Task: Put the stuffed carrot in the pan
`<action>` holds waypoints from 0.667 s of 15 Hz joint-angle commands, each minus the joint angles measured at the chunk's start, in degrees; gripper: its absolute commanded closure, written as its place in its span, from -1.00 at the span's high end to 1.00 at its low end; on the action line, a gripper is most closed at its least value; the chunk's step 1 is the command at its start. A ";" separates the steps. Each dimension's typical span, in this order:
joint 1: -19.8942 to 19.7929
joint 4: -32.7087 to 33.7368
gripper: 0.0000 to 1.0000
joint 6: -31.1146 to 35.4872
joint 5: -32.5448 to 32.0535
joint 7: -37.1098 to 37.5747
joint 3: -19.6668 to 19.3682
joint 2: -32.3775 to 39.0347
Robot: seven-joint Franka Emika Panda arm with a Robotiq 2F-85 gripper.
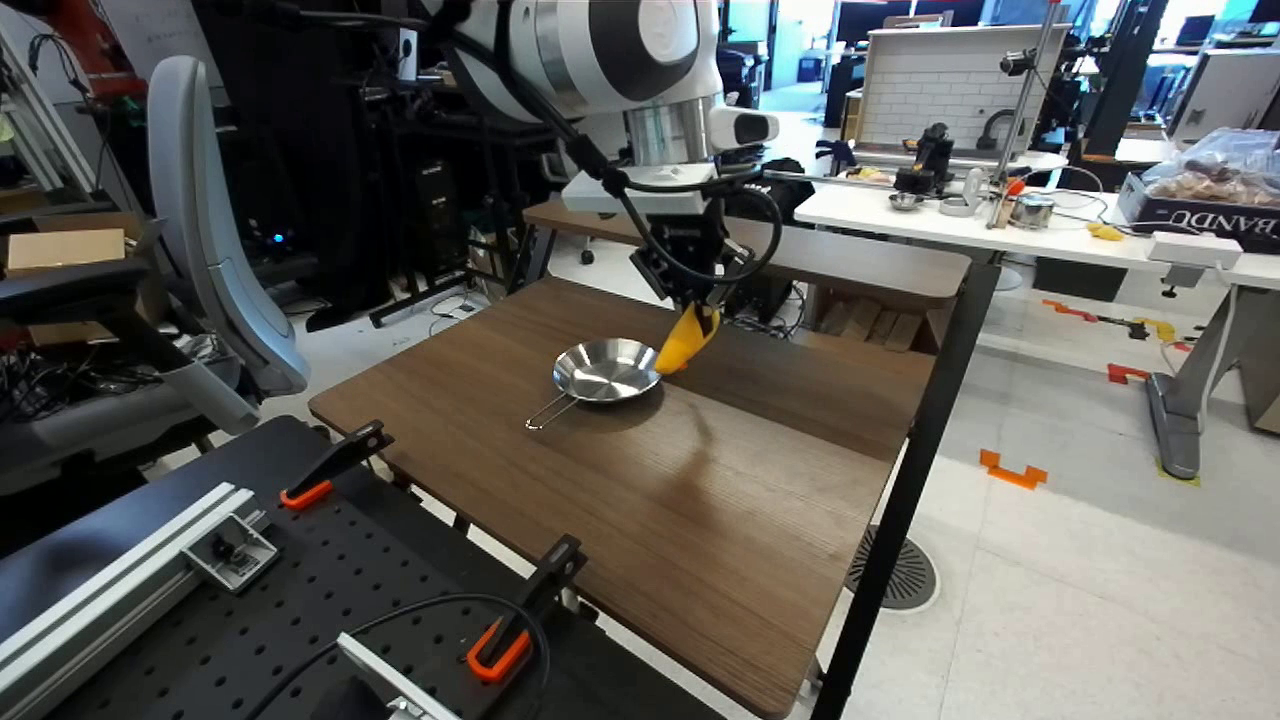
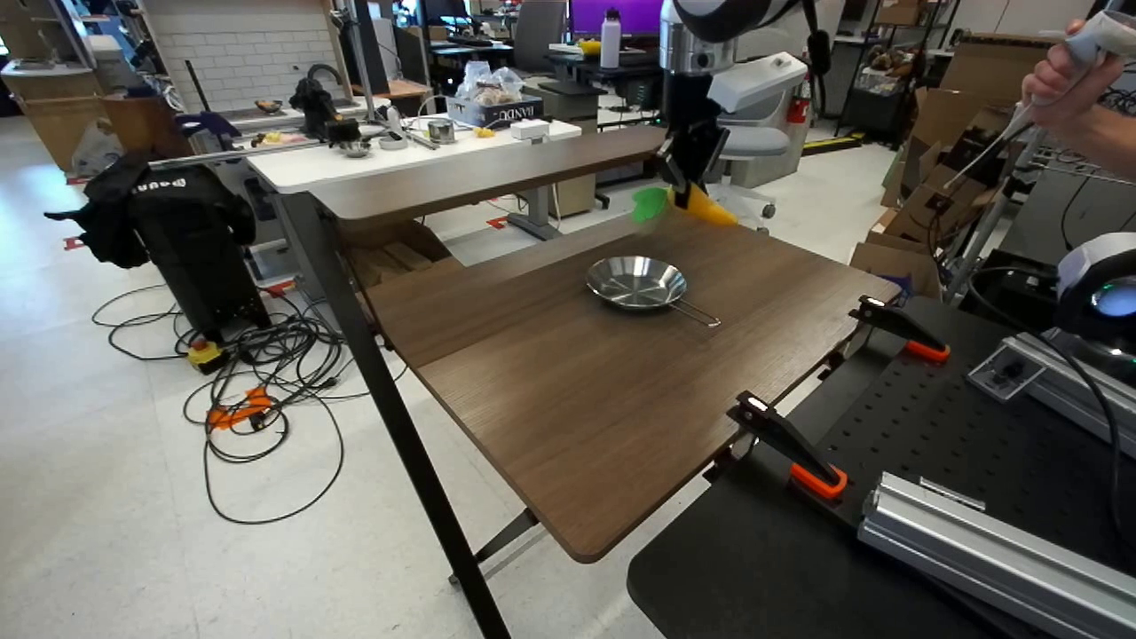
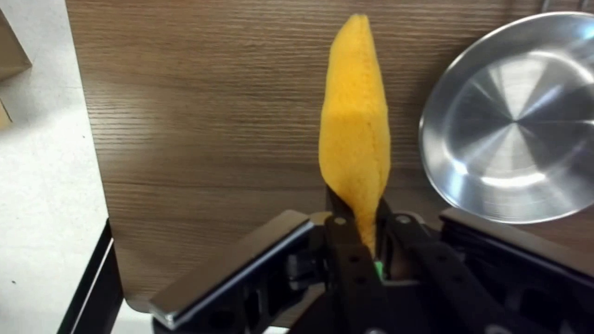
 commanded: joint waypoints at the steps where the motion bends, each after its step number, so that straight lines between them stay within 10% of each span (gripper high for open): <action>1: 1.68 -3.14 -0.94 1.09 -0.68 1.35 1.54 -3.08; 10: 5.76 -2.31 -0.94 0.48 -0.78 2.91 4.21 -1.07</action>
